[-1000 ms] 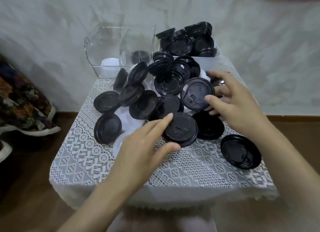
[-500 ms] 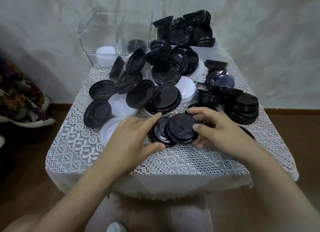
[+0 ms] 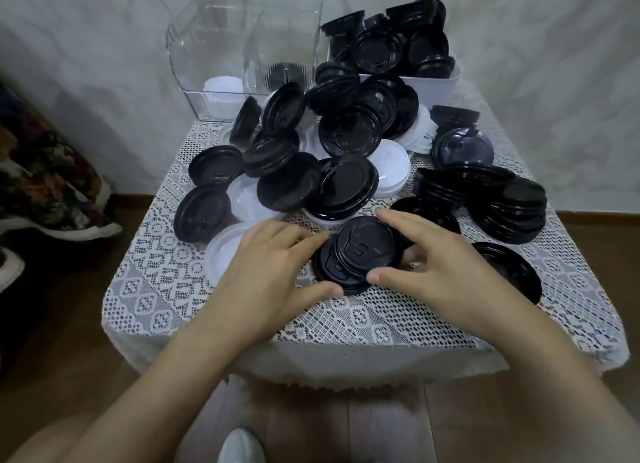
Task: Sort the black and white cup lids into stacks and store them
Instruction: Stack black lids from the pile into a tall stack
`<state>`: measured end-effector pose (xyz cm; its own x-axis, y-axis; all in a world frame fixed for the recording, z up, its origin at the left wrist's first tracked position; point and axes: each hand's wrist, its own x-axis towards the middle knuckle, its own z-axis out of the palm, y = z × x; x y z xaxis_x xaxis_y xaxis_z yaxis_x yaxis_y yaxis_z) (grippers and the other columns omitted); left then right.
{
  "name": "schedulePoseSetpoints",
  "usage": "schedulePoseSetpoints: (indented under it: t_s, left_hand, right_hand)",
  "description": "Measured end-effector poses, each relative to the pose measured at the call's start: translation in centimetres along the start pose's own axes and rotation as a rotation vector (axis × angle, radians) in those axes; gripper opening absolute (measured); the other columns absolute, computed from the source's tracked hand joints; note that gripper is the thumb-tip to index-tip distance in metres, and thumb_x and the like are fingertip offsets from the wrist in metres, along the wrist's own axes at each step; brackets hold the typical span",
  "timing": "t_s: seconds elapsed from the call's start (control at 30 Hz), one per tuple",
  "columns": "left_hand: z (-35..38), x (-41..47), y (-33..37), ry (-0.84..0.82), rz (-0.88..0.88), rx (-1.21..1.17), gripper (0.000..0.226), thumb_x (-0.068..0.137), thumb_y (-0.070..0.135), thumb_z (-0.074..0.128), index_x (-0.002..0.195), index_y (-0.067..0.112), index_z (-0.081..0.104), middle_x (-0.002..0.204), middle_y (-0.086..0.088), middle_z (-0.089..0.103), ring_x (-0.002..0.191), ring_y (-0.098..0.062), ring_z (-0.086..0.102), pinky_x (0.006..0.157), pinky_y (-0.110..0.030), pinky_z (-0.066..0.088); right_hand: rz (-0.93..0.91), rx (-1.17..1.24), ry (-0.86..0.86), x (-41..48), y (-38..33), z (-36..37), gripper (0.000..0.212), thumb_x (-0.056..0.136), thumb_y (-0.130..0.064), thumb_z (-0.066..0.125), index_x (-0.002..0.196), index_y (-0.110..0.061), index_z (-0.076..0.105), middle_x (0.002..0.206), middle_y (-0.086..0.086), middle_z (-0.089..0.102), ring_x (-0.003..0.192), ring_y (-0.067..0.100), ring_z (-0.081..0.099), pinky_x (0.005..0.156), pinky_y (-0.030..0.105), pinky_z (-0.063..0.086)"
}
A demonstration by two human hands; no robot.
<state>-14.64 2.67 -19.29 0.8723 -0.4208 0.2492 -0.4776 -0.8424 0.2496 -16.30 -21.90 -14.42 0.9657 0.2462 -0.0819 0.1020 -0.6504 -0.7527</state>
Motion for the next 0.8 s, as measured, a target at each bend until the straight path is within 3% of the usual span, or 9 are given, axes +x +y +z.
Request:
schedulePoseSetpoints:
  t_s: [0.13,0.27,0.37,0.43,0.53,0.7,0.8]
  left_hand:
    - [0.0,-0.1,-0.1,0.013,0.011,0.004,0.086,0.082,0.081,0.047,0.14,0.019,0.063,0.119,0.004,0.07,0.115,-0.022,0.058,0.105,-0.036,0.036]
    - [0.2,-0.3,-0.2,0.051,0.022,0.001,0.083,0.083,0.077,0.05,0.139,0.017,0.063,0.117,0.002,0.072,0.116,-0.022,0.058,0.106,-0.031,0.028]
    - [0.1,-0.4,-0.1,0.059,0.011,-0.022,0.087,0.082,0.075,0.05,0.147,0.018,0.055,0.118,0.0,0.074,0.12,-0.018,0.051,0.105,-0.03,0.026]
    - [0.0,-0.5,-0.1,0.07,0.011,-0.045,0.088,0.082,0.074,0.051,0.149,0.018,0.053,0.119,0.002,0.074,0.121,-0.014,0.043,0.104,-0.03,0.025]
    - [0.0,-0.7,-0.3,0.082,0.028,-0.052,0.083,0.082,0.072,0.052,0.146,0.02,0.056,0.114,0.002,0.075,0.118,-0.013,0.044,0.103,-0.03,0.026]
    - [0.1,-0.7,-0.5,0.057,0.021,-0.072,0.081,0.084,0.078,0.049,0.145,0.026,0.057,0.114,0.008,0.074,0.118,-0.013,0.05,0.101,-0.024,0.027]
    - [-0.5,0.0,-0.4,0.0,0.015,-0.088,0.083,0.081,0.081,0.047,0.144,0.029,0.058,0.113,0.01,0.073,0.114,-0.016,0.056,0.097,-0.025,0.03]
  right_hand:
    - [-0.014,-0.029,0.04,0.2,-0.1,0.2,0.077,0.083,-0.032,0.084,0.15,-0.041,0.05,0.135,-0.032,0.053,0.09,-0.008,0.062,0.092,0.024,0.052]
    - [-0.004,-0.029,0.043,-0.1,-0.3,0.3,0.07,0.079,-0.04,0.084,0.142,-0.045,0.057,0.117,-0.035,0.06,0.094,-0.004,0.065,0.093,0.024,0.053]
    - [-0.032,-0.112,0.039,-0.1,-0.4,0.9,0.072,0.077,-0.05,0.083,0.144,-0.047,0.055,0.137,-0.033,0.057,0.104,-0.005,0.062,0.103,0.032,0.05]
    - [-0.039,-0.164,0.034,-0.1,-0.4,1.2,0.072,0.08,-0.05,0.082,0.146,-0.046,0.053,0.145,-0.031,0.052,0.102,-0.005,0.058,0.105,0.029,0.047]
    - [-0.052,-0.231,0.024,0.0,-0.5,1.4,0.072,0.083,-0.051,0.079,0.148,-0.045,0.05,0.15,-0.031,0.048,0.099,-0.005,0.051,0.098,0.022,0.042]
    - [-0.051,-0.266,0.031,0.2,-0.5,1.6,0.071,0.085,-0.052,0.077,0.15,-0.043,0.049,0.149,-0.028,0.049,0.101,-0.008,0.048,0.097,0.02,0.037]
    - [-0.057,-0.288,0.025,0.1,-0.6,1.8,0.07,0.086,-0.053,0.075,0.15,-0.042,0.049,0.142,-0.027,0.055,0.087,-0.011,0.045,0.091,0.019,0.035]
